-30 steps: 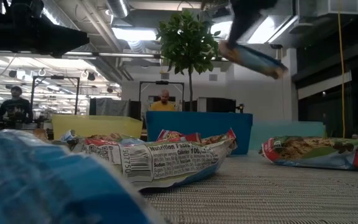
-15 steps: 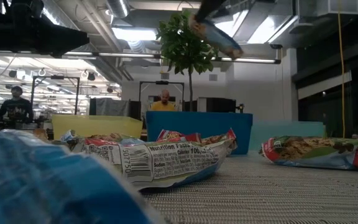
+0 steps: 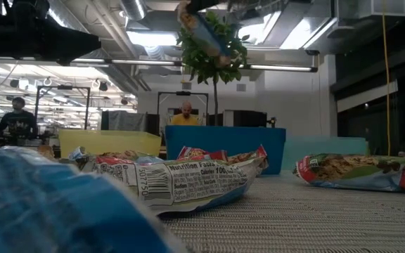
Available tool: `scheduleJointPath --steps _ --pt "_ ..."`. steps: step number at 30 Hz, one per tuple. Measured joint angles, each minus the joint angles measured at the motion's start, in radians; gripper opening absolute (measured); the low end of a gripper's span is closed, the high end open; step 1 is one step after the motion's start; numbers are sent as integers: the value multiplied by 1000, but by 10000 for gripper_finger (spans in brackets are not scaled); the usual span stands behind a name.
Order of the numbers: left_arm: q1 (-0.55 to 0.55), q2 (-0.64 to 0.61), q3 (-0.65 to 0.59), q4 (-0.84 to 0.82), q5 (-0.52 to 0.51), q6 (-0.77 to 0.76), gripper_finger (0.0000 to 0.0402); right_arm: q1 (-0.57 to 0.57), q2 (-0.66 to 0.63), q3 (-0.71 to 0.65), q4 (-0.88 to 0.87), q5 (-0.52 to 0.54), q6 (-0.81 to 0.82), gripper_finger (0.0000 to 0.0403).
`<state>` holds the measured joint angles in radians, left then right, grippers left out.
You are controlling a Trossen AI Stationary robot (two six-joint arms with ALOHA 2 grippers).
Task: Pick and place Granola Bars by type
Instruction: Put the orange granola bar into the yellow bin
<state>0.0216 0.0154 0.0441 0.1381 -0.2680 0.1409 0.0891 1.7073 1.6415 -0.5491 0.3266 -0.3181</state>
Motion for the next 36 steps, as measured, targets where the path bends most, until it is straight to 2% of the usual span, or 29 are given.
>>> scheduleJointPath --steps 4,7,11,14,18,22,29,36 --pt "0 0 0 1 0 -80 130 -37 -2 -83 138 -76 -23 3" --pt "0 0 0 28 3 -75 130 -57 -2 -113 223 -130 -32 3" --pt "0 0 0 72 76 -65 130 -75 -3 -130 277 -182 -54 3" --pt "0 0 0 104 84 -79 137 -81 -3 -130 331 -208 -61 3" --pt "0 1 0 127 84 -103 167 -85 -3 -130 402 -271 -78 3" --pt "0 28 6 127 82 -142 215 -90 -3 -129 456 -344 -84 3" --pt "-22 217 101 128 87 -148 290 -110 -3 -129 502 -390 -84 3" --pt "-78 495 250 179 56 -66 303 -116 -3 -129 510 -419 -83 3"
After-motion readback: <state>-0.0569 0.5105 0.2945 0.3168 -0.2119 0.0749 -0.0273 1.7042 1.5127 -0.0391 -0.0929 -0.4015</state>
